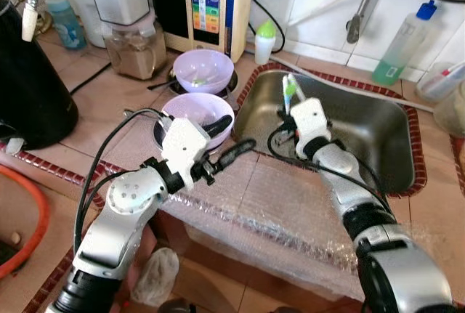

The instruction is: Kitchen organization

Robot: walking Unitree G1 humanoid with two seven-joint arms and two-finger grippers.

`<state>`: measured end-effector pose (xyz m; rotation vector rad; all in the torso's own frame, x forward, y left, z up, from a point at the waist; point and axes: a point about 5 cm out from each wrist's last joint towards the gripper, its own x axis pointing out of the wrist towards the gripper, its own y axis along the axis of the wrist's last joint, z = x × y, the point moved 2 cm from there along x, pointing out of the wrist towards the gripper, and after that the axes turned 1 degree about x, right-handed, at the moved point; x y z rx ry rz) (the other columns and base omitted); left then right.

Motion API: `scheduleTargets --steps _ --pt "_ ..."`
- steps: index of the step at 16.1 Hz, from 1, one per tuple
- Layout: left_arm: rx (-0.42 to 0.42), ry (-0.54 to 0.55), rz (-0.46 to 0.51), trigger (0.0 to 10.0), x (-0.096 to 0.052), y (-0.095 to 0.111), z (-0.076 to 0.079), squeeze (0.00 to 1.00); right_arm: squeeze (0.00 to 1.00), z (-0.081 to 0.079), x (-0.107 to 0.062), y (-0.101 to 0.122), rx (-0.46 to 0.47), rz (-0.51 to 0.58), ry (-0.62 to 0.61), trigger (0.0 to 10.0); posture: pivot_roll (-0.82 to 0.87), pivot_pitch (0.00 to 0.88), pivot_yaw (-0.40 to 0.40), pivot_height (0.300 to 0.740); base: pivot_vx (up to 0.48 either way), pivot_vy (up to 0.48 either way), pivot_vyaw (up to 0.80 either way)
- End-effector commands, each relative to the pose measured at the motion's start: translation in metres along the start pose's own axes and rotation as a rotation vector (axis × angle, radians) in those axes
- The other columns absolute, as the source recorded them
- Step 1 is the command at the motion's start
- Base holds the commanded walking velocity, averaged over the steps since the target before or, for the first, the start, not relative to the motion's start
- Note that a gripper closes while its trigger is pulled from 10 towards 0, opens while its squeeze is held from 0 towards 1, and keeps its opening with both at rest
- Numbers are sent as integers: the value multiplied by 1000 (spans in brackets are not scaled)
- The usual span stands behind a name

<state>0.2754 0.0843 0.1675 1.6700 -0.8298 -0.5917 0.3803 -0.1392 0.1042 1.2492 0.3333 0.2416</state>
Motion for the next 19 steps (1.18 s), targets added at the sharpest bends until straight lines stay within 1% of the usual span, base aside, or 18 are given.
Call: scheduleTargets --steps 1,2,3,4,5,6,8,11,12,14,15,17,19 --pt "36 -31 -2 10000 0 2 5 1000 90 2 2 -2 20 -40 10 5255 18 15 10 740 0 0 0" --pt "52 -44 -16 10000 0 0 5 1000 188 2 4 -5 17 -71 17 4863 21 15 8 740 0 0 0" --pt "58 -57 -42 10000 -1 -3 5 1000 212 0 4 -13 10 -131 27 7961 23 15 6 740 0 0 0" --pt "63 -64 -52 10000 -1 -4 5 1000 431 -1 4 -14 11 -140 30 10000 24 15 6 740 0 0 0" --pt "77 -58 -71 10000 -1 -7 2 1000 1000 -2 4 -18 22 -163 27 10000 27 14 5 740 0 0 0" --pt "81 -52 -74 10000 0 -7 0 1000 1000 -3 3 -20 35 -166 28 10000 27 14 5 740 0 0 0" --pt "86 -44 -110 10000 0 -11 -4 1000 1000 -3 0 -27 39 -188 22 10000 25 10 8 740 0 0 0" --pt "100 -61 -132 10000 -1 -14 -6 1000 1000 1 -5 -33 25 -197 -4 10000 25 10 8 740 0 0 0" --pt "103 -63 -132 10000 -1 -15 -6 1000 1000 9 -6 -28 24 -147 -53 10000 25 10 8 740 0 0 0" --pt "112 -60 -126 10000 0 -14 -7 1000 1000 15 -6 -17 22 -65 -93 10000 25 10 8 740 0 0 0" --pt "117 -39 -115 10000 1 -12 -9 1000 1000 16 -5 -4 32 20 -102 10000 15 1 19 740 0 0 0" --pt "117 2 -86 10000 1 -8 -14 1000 1000 15 -6 9 55 113 -104 10000 15 1 19 740 0 0 0" --pt "122 64 -48 10000 0 -2 -21 1000 1000 10 -13 19 94 195 -97 10000 15 0 16 740 0 0 0"
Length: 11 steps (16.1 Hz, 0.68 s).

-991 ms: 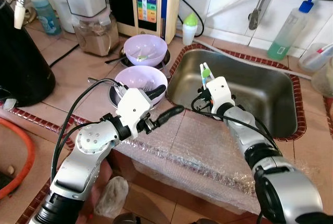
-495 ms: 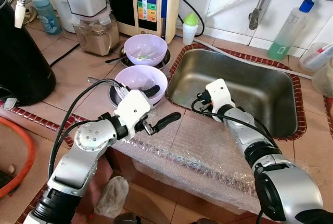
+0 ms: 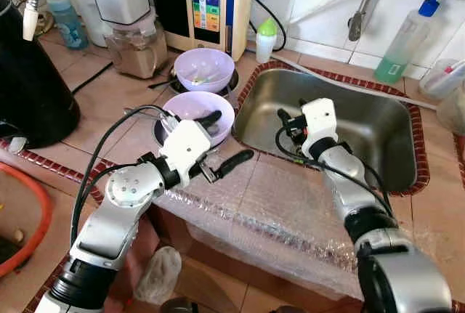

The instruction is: Kitchen organization

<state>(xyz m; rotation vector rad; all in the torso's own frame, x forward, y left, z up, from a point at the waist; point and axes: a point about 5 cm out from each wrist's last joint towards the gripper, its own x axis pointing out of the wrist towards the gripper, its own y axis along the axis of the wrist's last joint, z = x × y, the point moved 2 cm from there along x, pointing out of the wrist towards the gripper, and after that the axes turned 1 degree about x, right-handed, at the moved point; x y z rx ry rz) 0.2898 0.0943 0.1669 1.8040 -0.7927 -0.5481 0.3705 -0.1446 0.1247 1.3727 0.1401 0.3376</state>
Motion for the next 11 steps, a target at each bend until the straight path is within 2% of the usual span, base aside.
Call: scheduleTargets --steps 1,4,5,7,8,9,10,11 --pt "22 69 34 10000 -2 7 -11 1000 1000 0 -4 5 40 30 -10 10000 15 0 16 740 0 0 0" --pt "36 280 132 10000 -12 19 -29 1000 1000 -12 -31 14 73 74 25 10000 3 3 26 740 0 0 0" --pt "40 348 173 10000 -17 25 -31 1000 1000 -13 -40 17 56 79 38 10000 4 4 28 740 0 0 0" --pt "28 481 181 10000 -29 23 -32 1000 1000 -5 -56 22 12 86 -2 10000 4 4 28 740 0 0 0" --pt "17 495 180 10000 -31 22 -30 1000 1000 -3 -59 22 6 79 -28 10000 3 9 30 740 0 0 0" --pt "9 544 153 10000 -37 14 -24 1000 886 0 -65 18 3 44 -73 10000 6 10 29 740 0 0 0" --pt "-12 527 138 10000 -42 6 -16 1000 0 -7 -67 14 3 11 -70 10000 7 10 29 740 0 0 0" --pt "-23 528 125 10000 -46 1 -11 1000 0 -9 -69 13 34 4 -93 10000 8 10 28 740 0 0 0"
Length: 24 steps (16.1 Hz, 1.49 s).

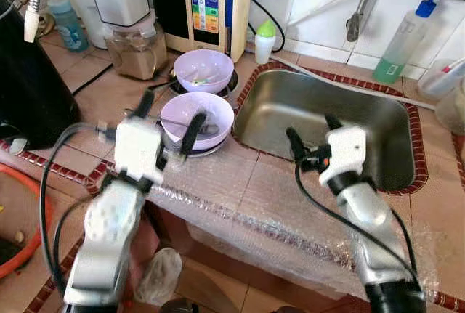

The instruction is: Kitchen organization

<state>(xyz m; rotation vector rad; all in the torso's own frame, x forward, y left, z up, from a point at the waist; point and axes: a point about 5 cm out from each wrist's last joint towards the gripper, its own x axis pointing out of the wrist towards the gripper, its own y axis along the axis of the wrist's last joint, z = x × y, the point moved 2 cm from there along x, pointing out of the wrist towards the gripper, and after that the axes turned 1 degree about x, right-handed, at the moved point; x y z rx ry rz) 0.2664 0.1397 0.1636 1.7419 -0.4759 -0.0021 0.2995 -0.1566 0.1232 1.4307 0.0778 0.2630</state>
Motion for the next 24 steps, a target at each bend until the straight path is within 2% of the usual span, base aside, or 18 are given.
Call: scheduleTargets --steps 1,4,5,6,9,10,13,14,17,18,19,21,22,24 --pt "6 16 13 10000 -6 1 2 1000 0 -3 -1 5 19 7 -34 10000 14 1 14 740 0 0 0" --pt "20 86 -13 10000 -18 -7 -4 1000 0 -6 -1 2 26 -9 -93 10000 22 0 -4 740 0 0 0" --pt "24 123 -35 10000 -25 -12 -10 490 0 -7 1 1 18 -21 -123 10000 20 0 -8 740 0 0 0" --pt "15 135 -43 10000 -28 -15 -11 0 0 -13 4 -1 67 -27 -108 10000 21 0 -11 740 0 0 0" --pt "36 170 -28 10000 -27 -12 -14 0 0 -17 8 -1 33 -40 -87 10000 24 0 -25 740 0 0 0" --pt "25 184 -9 10000 -25 -7 -16 0 0 -14 8 -6 41 -82 -111 10000 26 0 -26 740 0 0 0" --pt "35 304 4 10000 -24 0 -33 0 0 -17 10 -7 63 -78 -87 10000 40 0 -38 740 0 0 0" --pt "36 314 11 10000 -23 1 -36 0 0 -19 13 -5 63 -71 -74 10000 40 0 -38 740 0 0 0" --pt "-55 409 -6 10000 -21 -2 -48 0 0 -28 19 4 73 -23 -16 10000 47 3 -39 740 0 0 0" --pt "-74 406 -11 10000 -20 -2 -47 0 0 -29 19 4 77 -19 -11 10000 47 3 -39 740 0 0 0" --pt "-135 425 -26 10000 -19 -5 -48 0 0 -30 18 3 81 -22 -9 10000 45 5 -36 740 0 0 0" --pt "-222 407 -48 10000 -14 -9 -45 0 0 -32 17 2 84 -23 -3 10000 43 4 -30 740 0 0 0" --pt "-249 348 -30 10000 -10 -7 -37 0 0 -33 17 1 82 -25 -1 10000 40 3 -28 740 0 0 0" --pt "-237 228 1 10000 -8 -1 -20 0 0 -32 17 1 81 -24 -3 10000 37 3 -24 740 0 0 0"
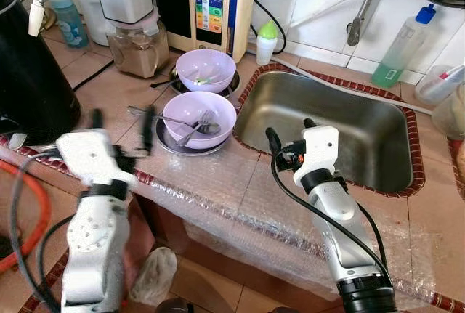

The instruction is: Kitchen organization

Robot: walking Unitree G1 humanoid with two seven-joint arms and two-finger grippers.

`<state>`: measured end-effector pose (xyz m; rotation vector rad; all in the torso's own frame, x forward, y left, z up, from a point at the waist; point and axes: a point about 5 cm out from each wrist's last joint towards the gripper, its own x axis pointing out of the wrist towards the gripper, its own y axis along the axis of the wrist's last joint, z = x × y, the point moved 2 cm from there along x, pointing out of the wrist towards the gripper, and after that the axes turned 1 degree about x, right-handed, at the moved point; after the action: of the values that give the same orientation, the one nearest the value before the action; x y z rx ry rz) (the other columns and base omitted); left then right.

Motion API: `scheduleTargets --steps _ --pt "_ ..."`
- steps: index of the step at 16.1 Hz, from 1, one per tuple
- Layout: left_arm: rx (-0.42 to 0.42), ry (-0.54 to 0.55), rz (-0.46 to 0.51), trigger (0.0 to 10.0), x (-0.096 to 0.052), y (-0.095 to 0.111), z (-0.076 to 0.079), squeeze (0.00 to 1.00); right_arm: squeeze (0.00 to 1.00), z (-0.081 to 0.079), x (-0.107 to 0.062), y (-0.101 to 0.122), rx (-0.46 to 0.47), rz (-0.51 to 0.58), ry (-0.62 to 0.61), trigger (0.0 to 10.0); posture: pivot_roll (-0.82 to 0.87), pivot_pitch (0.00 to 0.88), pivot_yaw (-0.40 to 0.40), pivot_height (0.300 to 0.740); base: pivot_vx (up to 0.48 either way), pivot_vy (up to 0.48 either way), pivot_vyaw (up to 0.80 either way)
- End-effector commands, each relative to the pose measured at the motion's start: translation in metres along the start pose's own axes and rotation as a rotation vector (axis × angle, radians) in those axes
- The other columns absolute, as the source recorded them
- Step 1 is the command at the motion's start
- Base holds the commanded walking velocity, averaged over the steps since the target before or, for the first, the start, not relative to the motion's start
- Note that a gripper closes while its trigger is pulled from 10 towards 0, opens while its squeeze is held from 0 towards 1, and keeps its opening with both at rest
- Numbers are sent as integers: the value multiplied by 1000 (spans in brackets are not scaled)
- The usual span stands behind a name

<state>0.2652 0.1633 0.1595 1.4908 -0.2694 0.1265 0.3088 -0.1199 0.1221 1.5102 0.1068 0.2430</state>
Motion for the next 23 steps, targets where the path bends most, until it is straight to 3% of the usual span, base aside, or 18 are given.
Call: scheduleTargets --steps 1,3,8,13,18,23 --pt "16 -68 28 10000 -1 6 10 0 0 2 0 -1 -2 1 -7 10000 34 3 -20 740 0 0 0" --pt "54 -222 16 10000 -12 1 28 0 0 3 0 -2 -2 -1 -11 10000 32 2 -17 740 0 0 0" --pt "106 -316 -70 10000 -28 -27 31 0 0 0 4 -3 -5 -3 4 10000 31 15 -23 740 0 0 0" --pt "124 -288 -81 10000 -23 -36 29 0 0 6 0 -1 4 21 -11 10000 21 21 -21 740 0 0 0" --pt "144 -289 -28 10000 -21 -23 33 0 0 10 -3 -6 19 -4 -36 10000 14 21 -10 740 0 0 -800" --pt "237 -187 -48 10000 -31 -25 18 0 0 14 -6 -8 17 -7 -38 10000 26 20 -22 740 0 0 0"
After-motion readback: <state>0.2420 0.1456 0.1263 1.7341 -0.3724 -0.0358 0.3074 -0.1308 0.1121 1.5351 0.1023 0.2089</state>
